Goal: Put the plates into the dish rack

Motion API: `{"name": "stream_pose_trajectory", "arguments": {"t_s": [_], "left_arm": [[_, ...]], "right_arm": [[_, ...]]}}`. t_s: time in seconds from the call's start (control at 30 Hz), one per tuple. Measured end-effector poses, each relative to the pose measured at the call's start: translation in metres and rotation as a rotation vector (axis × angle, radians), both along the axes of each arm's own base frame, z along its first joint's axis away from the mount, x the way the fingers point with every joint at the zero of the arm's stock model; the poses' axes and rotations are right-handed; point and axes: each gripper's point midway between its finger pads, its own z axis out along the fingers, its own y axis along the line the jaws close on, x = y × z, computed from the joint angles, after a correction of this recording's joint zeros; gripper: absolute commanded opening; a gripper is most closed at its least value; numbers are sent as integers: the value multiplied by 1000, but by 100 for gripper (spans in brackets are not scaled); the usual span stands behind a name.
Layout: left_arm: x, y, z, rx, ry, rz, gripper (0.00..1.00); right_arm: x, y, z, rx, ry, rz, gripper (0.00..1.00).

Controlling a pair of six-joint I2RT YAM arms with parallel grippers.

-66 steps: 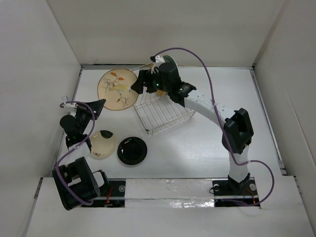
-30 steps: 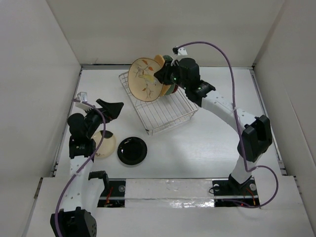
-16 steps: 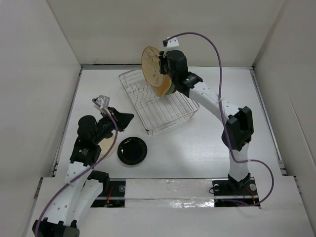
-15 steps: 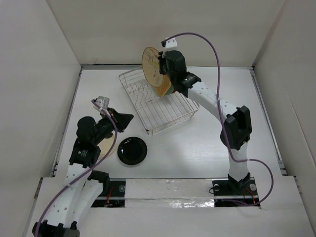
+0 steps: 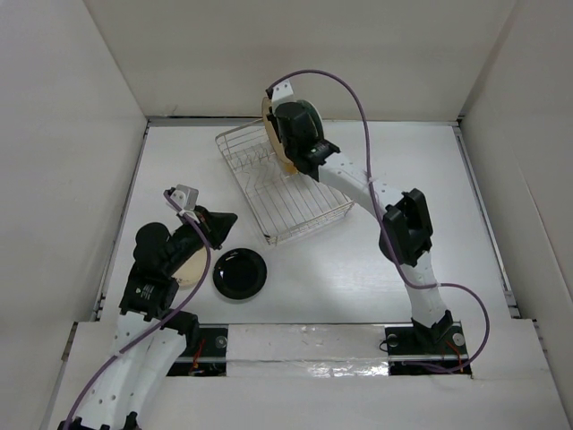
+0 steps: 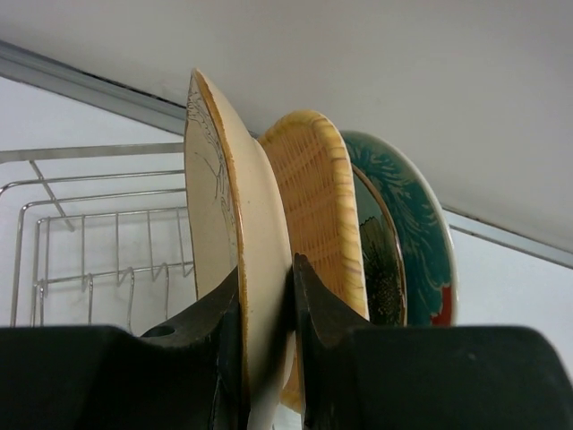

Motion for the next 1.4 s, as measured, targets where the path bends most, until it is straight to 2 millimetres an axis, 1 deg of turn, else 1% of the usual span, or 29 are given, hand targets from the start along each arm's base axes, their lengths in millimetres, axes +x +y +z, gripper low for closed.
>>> {"name": "stream_pose_trajectory", "arguments": {"t_s": [0.17,0.3,0.37,0.47,0.63,0.73,0.77,0.83,0.87,0.93,0.97,1.0,1.03,1.07,1.17,1.23,1.27,1.3,1.33,1.37,1.4], "left_arm": [[2,1,-4,14,10,9,0],[2,2,-5,16,11,15,1],[3,3,-5,18,10,17,2],[3,3,-5,18,11,18,3],[4,2,-7,21,21,17,4],[5,2,-8,22,22,18,5],[5,2,-8,22,22,18,5],[5,2,-8,22,22,18,6],[5,2,-8,22,22,18,6],[5,2,-8,22,22,18,6],[5,2,-8,22,22,18,6],[5,2,-8,22,22,18,7],[5,2,-8,22,22,18,7],[5,2,-8,22,22,18,7],[5,2,-8,22,22,18,8],[5,3,-8,22,22,19,8],[5,3,-8,22,22,19,6],[5,3,-8,22,22,19,0],[5,3,-8,22,22,18,0],[5,3,-8,25,20,19,0],[5,3,-8,25,20,21,0]], "right_arm": [[2,-6,6,-15,-21,-30,0],[6,-13,4,-9,-16,-45,0],[7,-15,1,-4,-11,-51,0],[8,-18,-15,6,11,-57,0],[3,-9,-43,30,61,-19,0],[-2,-8,-64,21,103,-9,0],[-3,-8,-71,21,113,-11,4],[-3,-7,-72,44,109,-13,12],[-2,-7,-74,54,110,-16,23],[-2,-7,-77,79,110,-21,40],[-2,-7,-77,95,108,-24,56],[-2,-6,-77,107,109,-24,66],[-2,-6,-77,113,109,-26,66],[-4,-7,-75,122,111,-23,74],[-10,-8,-60,161,105,-15,81],[-18,-10,-41,193,91,3,82],[-24,-12,-29,213,84,12,82],[-31,-15,-18,234,77,23,81],[-39,-19,-5,259,70,33,74],[-48,-23,6,288,60,45,47],[-61,-28,16,314,54,60,32]]}}
